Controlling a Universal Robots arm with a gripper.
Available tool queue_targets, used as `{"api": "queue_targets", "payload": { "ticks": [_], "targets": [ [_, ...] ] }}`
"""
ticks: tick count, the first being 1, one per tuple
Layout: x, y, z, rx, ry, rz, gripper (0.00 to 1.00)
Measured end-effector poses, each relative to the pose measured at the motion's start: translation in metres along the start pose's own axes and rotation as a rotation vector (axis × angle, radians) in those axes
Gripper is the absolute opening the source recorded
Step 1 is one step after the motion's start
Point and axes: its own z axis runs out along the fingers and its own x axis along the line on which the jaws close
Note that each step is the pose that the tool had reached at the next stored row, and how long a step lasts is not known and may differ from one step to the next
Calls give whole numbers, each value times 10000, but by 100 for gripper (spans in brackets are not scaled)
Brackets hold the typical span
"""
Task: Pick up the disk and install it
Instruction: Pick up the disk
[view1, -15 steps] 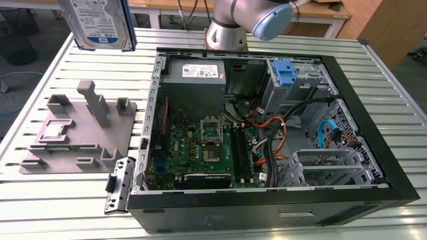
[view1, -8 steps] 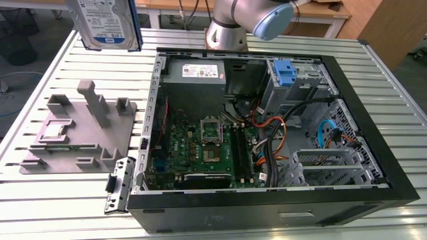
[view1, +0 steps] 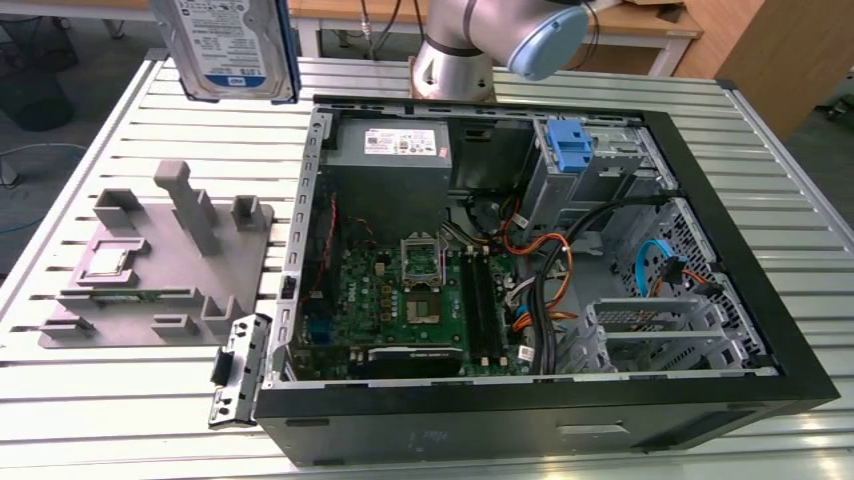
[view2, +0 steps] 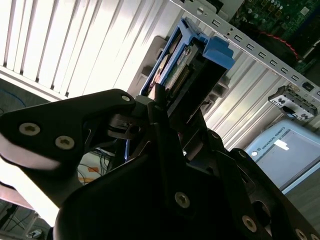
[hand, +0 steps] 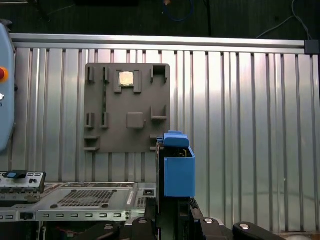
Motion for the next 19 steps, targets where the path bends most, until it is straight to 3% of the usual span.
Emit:
{"api": "queue_targets", "payload": {
  "ticks": [10, 19],
  "targets": [
    [-2, -191, -7, 0, 0, 0, 35],
    [-4, -324, -12, 0, -1, 0, 35]
  ]
}}
